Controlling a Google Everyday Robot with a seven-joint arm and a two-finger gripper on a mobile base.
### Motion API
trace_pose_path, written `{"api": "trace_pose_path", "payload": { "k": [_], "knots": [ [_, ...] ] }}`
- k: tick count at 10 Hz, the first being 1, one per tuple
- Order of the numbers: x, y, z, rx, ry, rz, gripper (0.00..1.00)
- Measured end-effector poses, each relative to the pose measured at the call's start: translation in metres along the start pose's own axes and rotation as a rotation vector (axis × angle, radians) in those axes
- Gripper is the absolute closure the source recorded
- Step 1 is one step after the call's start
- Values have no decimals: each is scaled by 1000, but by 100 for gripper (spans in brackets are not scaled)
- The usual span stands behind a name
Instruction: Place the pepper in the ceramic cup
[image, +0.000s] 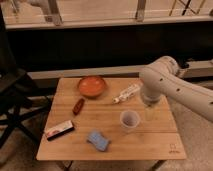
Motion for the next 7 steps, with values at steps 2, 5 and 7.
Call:
{"api": "trace_pose_path", "payload": {
  "k": [2, 5, 7],
  "knots": [
    [-5, -5, 1, -2, 9, -31, 20],
    [-51, -15, 0, -14, 17, -87, 20],
    [-73, -23, -1, -17, 26, -126, 20]
  ]
}}
